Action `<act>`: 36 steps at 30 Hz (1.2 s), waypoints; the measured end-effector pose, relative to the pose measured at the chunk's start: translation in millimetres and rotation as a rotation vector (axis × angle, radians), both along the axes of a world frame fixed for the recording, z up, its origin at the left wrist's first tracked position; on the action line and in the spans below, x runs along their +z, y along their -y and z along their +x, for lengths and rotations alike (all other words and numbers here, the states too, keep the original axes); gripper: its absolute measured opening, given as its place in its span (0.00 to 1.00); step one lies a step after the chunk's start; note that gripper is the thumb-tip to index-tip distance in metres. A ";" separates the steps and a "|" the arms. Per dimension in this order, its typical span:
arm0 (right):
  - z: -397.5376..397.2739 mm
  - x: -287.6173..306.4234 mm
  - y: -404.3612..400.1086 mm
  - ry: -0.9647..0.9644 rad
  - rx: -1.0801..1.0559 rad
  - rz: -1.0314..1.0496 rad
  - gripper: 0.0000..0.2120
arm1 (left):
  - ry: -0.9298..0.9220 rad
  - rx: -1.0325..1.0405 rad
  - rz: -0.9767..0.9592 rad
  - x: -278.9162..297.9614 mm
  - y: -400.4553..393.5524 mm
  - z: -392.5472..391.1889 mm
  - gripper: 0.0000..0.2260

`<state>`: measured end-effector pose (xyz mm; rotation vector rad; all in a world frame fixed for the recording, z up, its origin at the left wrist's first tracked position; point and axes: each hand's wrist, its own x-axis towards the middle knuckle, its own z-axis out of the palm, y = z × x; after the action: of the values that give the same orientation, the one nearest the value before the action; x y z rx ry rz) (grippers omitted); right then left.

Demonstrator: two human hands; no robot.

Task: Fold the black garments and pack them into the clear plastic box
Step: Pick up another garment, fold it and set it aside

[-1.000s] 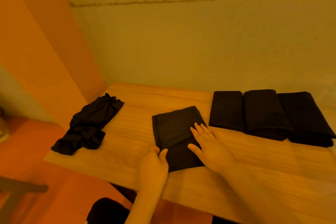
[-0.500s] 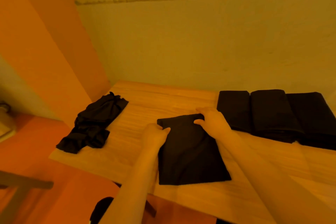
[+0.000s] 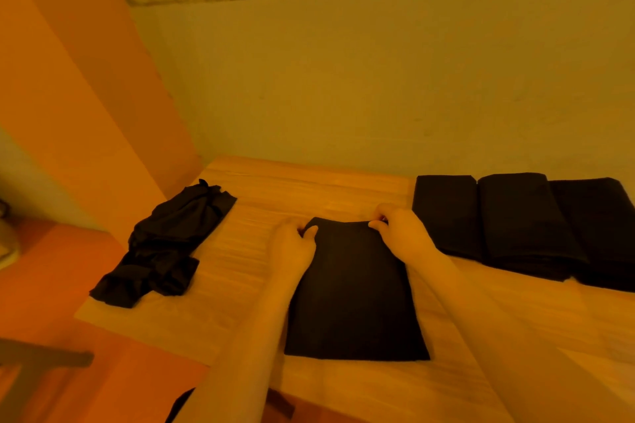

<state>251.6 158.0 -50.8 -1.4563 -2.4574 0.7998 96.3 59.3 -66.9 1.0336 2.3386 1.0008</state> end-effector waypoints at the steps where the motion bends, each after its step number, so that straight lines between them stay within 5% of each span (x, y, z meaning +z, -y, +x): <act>1: -0.8 -0.9 -1.7 0.005 0.004 0.005 0.08 | -0.029 -0.003 0.036 -2.2 0.8 -0.1 0.12; 9: -3.5 -8.6 6.0 0.108 0.111 0.376 0.12 | -0.403 -0.083 0.033 0.0 5.9 2.1 0.06; 13: 3.3 0.1 35.2 -0.033 0.224 0.367 0.18 | -0.622 -0.477 0.203 8.1 29.6 18.7 0.14; 17: 5.7 -12.7 46.2 0.292 0.350 0.181 0.27 | -0.524 -0.555 -0.305 -7.3 39.2 19.4 0.26; 21: 1.2 -17.8 40.5 0.352 0.262 0.163 0.30 | -0.499 -0.464 -0.409 -10.9 30.3 15.9 0.31; 28: 4.5 -6.0 48.6 0.402 0.131 0.154 0.35 | -0.363 -0.425 -0.373 -1.4 41.3 11.0 0.33; 33: 48.8 17.8 89.1 0.097 0.430 0.184 0.30 | -0.417 -0.719 -0.028 4.9 122.5 15.8 0.39; 36: 77.9 16.3 115.9 0.179 0.600 0.049 0.40 | -0.364 -0.806 -0.071 -3.0 158.4 20.1 0.37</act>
<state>329.6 42.1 -34.5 -0.7926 -3.0764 0.7126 116.4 -99.0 -69.9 2.0174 1.8548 0.4299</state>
